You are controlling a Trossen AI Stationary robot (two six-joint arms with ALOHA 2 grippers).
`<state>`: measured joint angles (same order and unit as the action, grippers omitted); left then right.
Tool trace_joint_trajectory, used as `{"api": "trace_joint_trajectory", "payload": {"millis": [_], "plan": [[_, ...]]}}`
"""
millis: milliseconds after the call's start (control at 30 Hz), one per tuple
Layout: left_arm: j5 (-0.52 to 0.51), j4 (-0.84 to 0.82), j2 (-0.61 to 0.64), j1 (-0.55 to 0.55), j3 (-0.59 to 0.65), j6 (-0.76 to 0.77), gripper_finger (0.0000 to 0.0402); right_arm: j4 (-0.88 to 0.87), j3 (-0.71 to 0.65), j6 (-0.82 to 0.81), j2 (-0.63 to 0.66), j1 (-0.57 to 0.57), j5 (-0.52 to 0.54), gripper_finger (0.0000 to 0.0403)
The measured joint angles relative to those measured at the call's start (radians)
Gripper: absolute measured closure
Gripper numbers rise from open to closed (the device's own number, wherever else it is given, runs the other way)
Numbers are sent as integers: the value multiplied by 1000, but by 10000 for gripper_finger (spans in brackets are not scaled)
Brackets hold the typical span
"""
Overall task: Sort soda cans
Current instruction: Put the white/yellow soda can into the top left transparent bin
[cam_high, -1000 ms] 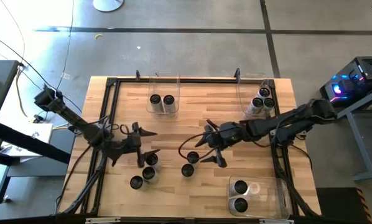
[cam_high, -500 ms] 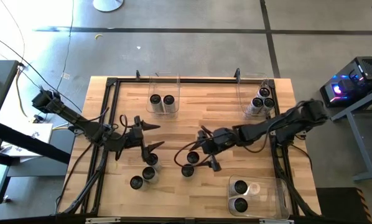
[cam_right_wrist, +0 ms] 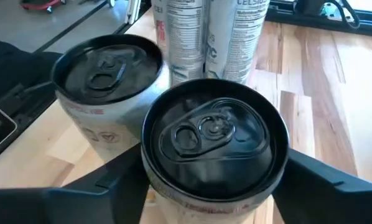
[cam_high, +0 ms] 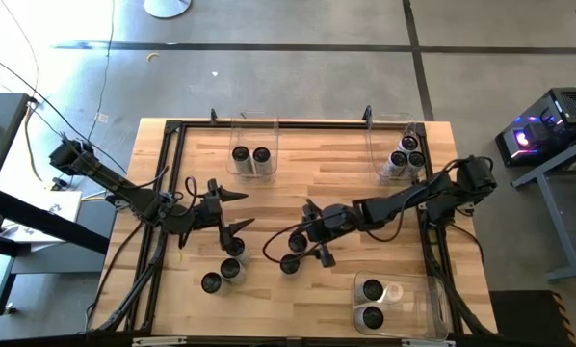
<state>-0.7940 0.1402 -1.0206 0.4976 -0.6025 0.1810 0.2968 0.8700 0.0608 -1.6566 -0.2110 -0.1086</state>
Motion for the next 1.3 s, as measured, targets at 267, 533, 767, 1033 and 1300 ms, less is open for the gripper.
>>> {"api": "trace_joint_trajectory", "payload": {"millis": [267,533,767,1033,1300], "plan": [[-16,-18,-22,0,0,-1,78,49,-3,65,-1,135,-113,168],[-61,-11,-75,-6,0,-9,78,204,-1,70,-1,316,-260,168],[116,-17,-46,-94,0,-142,78,199,141,75,-136,379,-433,168],[161,-157,20,-147,0,-168,78,9,338,122,-309,386,-471,168],[195,-200,35,-127,0,-157,78,-89,395,157,-324,383,-477,160]]}}
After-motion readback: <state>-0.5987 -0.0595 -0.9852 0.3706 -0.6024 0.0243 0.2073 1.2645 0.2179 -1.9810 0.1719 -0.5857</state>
